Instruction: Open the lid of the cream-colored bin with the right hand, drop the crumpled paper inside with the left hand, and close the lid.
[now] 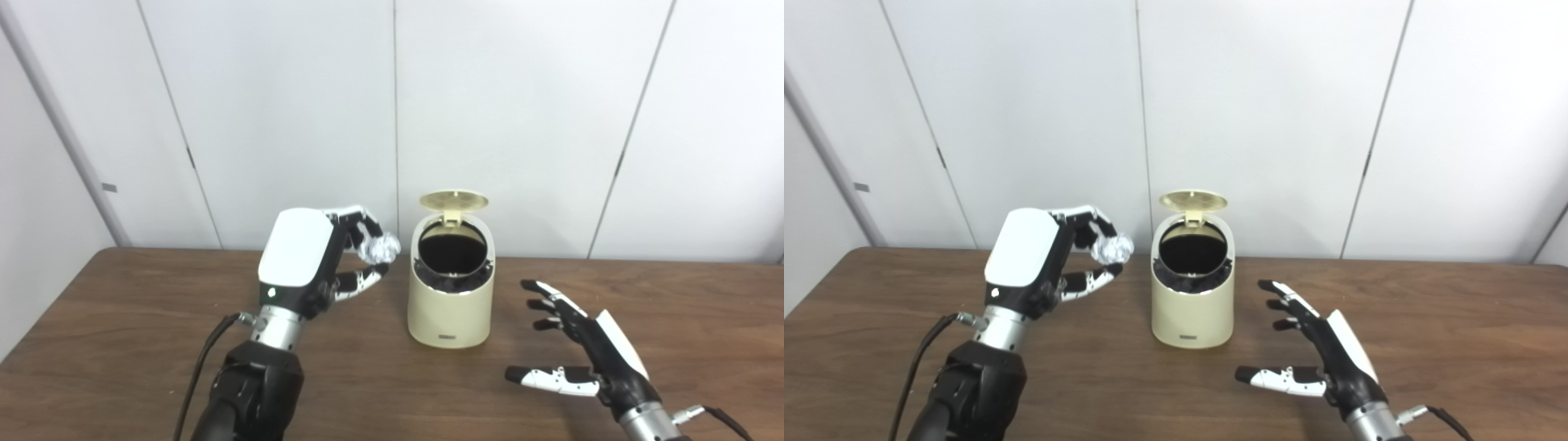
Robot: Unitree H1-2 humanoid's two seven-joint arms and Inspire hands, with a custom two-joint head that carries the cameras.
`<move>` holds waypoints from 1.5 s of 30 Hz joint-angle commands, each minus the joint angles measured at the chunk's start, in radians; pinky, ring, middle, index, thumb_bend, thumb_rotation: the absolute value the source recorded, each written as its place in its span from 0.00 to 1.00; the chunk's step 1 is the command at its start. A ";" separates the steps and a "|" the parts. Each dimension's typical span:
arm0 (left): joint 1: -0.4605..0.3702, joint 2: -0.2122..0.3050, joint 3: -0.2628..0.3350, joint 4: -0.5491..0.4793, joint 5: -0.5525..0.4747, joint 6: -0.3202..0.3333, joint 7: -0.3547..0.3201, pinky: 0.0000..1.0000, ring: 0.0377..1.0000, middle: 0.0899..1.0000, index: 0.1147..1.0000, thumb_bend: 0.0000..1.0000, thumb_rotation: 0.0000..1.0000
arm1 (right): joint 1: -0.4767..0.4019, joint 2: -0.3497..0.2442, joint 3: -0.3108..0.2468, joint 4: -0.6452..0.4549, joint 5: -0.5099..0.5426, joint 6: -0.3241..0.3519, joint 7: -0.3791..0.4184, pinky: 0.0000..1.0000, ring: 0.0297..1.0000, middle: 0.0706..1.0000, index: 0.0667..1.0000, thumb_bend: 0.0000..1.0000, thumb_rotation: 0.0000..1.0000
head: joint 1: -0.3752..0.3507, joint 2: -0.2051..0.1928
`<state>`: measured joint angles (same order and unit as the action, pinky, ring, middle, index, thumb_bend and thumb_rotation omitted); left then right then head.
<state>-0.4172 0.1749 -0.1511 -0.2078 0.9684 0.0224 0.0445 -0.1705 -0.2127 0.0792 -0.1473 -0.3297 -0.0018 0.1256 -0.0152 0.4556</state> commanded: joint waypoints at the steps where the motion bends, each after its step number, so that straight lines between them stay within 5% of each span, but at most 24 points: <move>1: -0.051 -0.009 -0.010 0.012 -0.005 -0.014 0.038 0.51 0.41 0.39 0.46 0.52 0.00 | -0.018 0.010 -0.002 -0.046 -0.013 -0.006 -0.027 0.68 0.83 0.92 0.86 0.72 0.36 | -0.009 0.001; 25: -0.188 -0.057 -0.078 0.216 -0.060 -0.026 0.117 0.42 0.41 0.40 0.44 0.52 0.00 | -0.021 0.031 0.019 -0.046 -0.032 -0.003 -0.030 0.64 0.83 0.93 0.86 0.69 0.32 | -0.051 -0.005; 45: -0.258 -0.083 -0.112 0.383 -0.082 -0.017 0.179 0.48 0.43 0.40 0.45 0.52 0.00 | -0.009 0.029 0.014 -0.061 -0.041 -0.001 -0.036 0.66 0.84 0.93 0.89 0.69 0.31 | -0.064 0.008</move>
<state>-0.6168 0.1015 -0.2592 0.1838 0.8925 0.0194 0.1902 -0.1571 -0.1862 0.1003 -0.1684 -0.3678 0.0168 0.1129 -0.0782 0.4617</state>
